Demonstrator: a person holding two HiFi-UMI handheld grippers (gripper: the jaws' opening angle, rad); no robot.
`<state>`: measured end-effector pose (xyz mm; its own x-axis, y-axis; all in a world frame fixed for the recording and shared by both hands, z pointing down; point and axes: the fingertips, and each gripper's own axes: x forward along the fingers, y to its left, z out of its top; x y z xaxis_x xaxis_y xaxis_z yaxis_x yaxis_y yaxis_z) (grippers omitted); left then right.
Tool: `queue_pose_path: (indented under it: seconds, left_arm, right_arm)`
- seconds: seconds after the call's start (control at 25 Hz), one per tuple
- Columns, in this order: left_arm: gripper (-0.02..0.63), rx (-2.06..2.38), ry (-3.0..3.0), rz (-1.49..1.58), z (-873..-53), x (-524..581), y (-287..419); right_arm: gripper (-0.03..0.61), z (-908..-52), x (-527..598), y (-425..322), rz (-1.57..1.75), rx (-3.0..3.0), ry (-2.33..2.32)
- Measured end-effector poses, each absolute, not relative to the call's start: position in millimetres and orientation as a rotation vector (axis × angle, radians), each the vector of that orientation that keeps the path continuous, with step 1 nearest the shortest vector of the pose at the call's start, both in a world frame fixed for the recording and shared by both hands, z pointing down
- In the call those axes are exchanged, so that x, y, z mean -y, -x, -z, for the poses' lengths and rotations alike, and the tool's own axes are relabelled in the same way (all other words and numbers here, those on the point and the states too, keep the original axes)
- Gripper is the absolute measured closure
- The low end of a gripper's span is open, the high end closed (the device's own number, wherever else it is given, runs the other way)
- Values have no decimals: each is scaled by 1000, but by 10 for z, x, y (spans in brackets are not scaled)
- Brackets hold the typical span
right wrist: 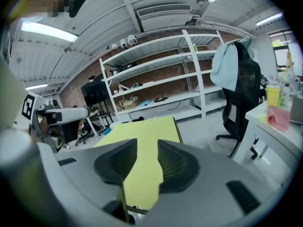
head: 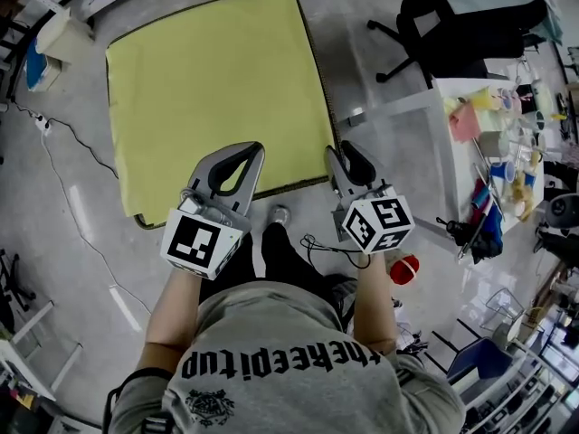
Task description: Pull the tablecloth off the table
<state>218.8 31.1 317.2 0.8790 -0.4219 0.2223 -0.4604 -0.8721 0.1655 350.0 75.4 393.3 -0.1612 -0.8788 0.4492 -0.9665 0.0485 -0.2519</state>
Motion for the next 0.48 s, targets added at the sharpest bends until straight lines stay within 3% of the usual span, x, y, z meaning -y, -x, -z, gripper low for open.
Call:
queue_pose_path:
  seconds: [0.48]
  left_arm:
    - [598,630,-2821,-323,-3384,-144,-2446]
  right_arm:
    - [426,-4700,-614,-3775,-978,2011,-1870]
